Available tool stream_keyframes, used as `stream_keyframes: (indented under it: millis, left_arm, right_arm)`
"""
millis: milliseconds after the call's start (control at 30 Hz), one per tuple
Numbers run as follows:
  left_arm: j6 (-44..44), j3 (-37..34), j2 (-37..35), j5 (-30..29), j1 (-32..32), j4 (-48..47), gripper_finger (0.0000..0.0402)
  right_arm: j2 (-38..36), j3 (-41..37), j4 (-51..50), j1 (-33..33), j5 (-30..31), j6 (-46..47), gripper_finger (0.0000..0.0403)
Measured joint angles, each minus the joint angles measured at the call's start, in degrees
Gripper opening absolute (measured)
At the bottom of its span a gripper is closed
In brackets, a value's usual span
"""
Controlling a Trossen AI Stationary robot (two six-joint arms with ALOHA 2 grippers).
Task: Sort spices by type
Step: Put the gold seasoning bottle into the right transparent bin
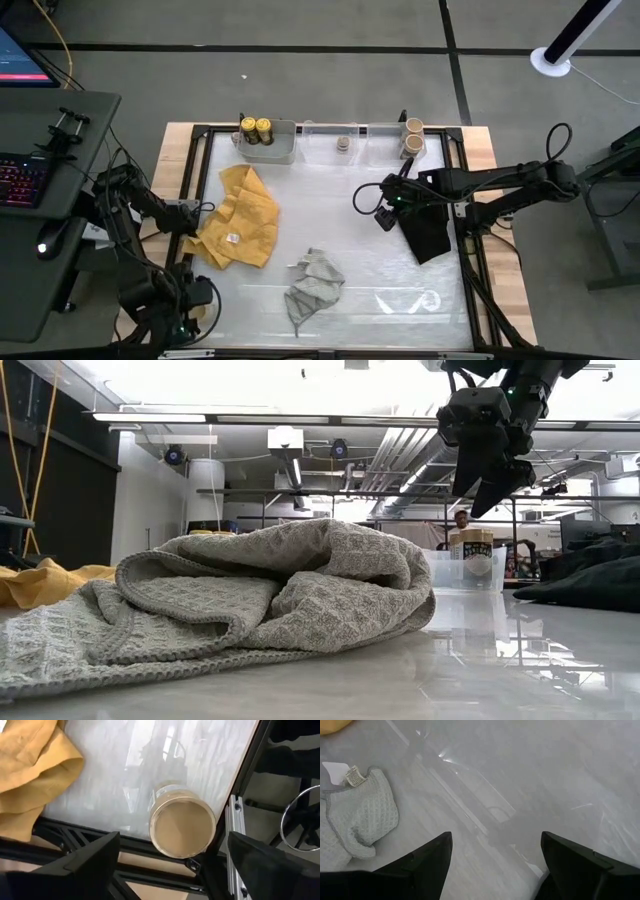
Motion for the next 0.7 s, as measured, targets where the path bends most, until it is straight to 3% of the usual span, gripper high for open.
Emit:
stream_keyframes:
  millis: [700]
  left_arm:
    - [-0.39, -0.04, 2.53, 1.94, 0.6, 2.8, 0.0365]
  right_arm:
    - [0.0, 0.0, 0.0, 0.0, 0.11, -0.77, 0.03]
